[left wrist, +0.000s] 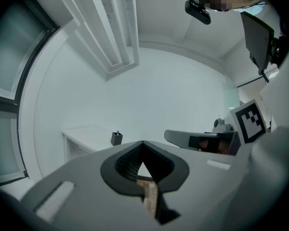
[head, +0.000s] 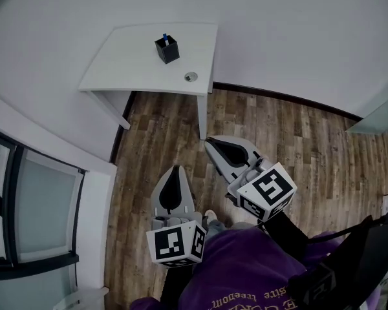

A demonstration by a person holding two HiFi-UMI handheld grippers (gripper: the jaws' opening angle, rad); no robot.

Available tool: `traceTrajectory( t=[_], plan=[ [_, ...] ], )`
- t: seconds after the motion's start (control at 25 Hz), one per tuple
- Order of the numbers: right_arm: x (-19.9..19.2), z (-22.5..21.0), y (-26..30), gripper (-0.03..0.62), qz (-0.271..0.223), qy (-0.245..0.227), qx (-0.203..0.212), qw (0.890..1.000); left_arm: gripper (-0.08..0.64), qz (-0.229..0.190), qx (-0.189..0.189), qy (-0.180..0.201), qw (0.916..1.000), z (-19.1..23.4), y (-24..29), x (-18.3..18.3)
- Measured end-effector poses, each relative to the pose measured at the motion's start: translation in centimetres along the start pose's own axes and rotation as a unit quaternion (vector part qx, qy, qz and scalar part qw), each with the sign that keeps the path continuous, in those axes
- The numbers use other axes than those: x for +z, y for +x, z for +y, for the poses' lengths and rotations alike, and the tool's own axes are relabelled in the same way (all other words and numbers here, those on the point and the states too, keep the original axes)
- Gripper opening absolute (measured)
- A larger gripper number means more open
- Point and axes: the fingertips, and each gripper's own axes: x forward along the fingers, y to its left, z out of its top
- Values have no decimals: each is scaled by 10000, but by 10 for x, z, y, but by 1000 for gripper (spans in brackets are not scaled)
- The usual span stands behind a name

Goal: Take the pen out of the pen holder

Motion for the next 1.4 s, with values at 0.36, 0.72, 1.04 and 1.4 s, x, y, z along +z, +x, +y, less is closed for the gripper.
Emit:
traceTrajectory(
  t=[0.36, 0.72, 1.04, 1.4],
  plan=[
    [-10, -23, 20, 9, 129, 66, -114, 9998, 5, 158, 26, -121, 9998, 13, 25, -10],
    [6, -74, 68, 9, 74, 2, 149, 9999, 5, 100, 388, -74, 9992, 29, 80, 3],
    [17, -115, 111, 9, 108, -9, 436, 9990, 5, 16, 608, -30, 9981, 38, 135, 22],
    [21, -146, 141, 9, 174, -115, 762, 9969, 6, -91, 916, -89, 9957, 45, 173, 30]
  ],
)
